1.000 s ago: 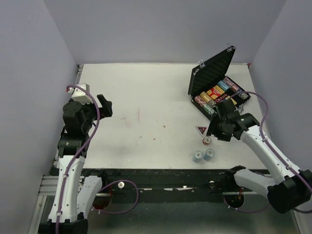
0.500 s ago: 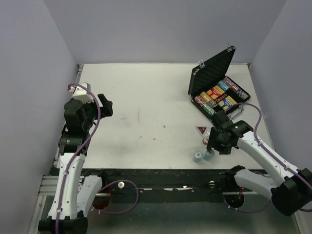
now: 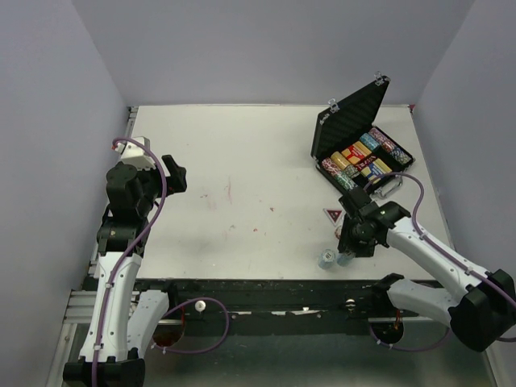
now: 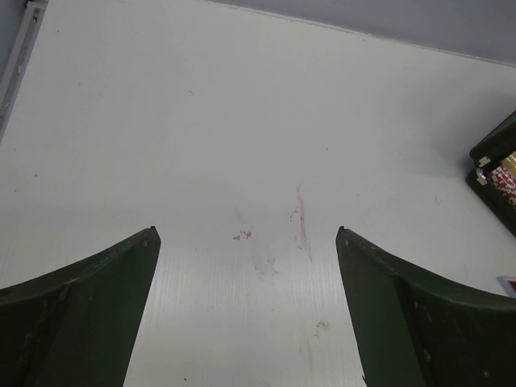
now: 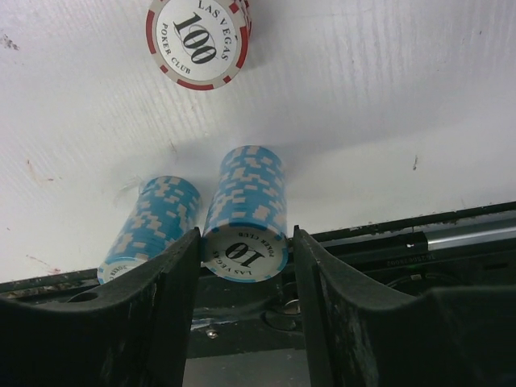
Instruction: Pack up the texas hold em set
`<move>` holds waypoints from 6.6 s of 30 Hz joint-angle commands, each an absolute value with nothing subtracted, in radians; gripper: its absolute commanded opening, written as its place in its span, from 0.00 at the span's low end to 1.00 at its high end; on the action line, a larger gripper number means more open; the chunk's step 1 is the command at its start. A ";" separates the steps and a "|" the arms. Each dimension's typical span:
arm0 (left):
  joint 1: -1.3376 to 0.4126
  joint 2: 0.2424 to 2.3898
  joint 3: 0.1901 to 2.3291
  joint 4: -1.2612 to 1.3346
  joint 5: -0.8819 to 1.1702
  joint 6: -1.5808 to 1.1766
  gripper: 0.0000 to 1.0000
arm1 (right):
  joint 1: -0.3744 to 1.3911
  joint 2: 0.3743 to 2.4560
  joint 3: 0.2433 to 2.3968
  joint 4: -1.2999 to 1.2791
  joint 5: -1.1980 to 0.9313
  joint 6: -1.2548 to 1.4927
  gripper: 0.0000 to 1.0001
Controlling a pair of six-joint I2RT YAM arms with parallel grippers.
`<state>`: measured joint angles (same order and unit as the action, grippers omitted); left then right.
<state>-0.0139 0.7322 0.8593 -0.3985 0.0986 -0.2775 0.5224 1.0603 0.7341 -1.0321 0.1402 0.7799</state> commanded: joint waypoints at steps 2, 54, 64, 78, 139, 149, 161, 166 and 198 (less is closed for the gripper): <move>-0.009 0.727 0.850 -0.385 0.120 -0.281 0.99 | 0.563 1.081 0.719 -1.017 0.161 0.830 0.56; -0.009 0.687 0.848 -0.388 0.095 -0.270 0.99 | 0.031 1.144 0.822 -0.203 0.275 0.571 0.01; -0.009 0.696 0.848 -0.387 0.089 -0.267 0.99 | 0.006 1.209 0.752 -0.110 0.238 0.583 0.01; -0.009 0.703 0.847 -0.388 0.089 -0.267 0.99 | -0.025 1.301 0.695 0.037 0.172 0.569 0.01; -0.009 0.713 0.845 -0.388 0.103 -0.270 0.99 | -0.040 1.402 0.683 0.032 0.297 0.540 0.46; -0.009 0.710 0.845 -0.387 0.101 -0.268 0.99 | -0.041 1.434 0.704 0.022 0.373 0.522 0.41; -0.009 0.703 0.847 -0.388 0.103 -0.268 0.99 | -0.041 1.433 0.700 -0.025 0.434 0.523 0.47; -0.009 0.703 0.845 -0.387 0.107 -0.270 0.99 | -0.041 1.402 0.695 -0.052 0.454 0.520 0.59; -0.009 0.699 0.845 -0.387 0.118 -0.275 0.99 | -0.043 1.374 0.710 0.080 0.175 0.548 0.77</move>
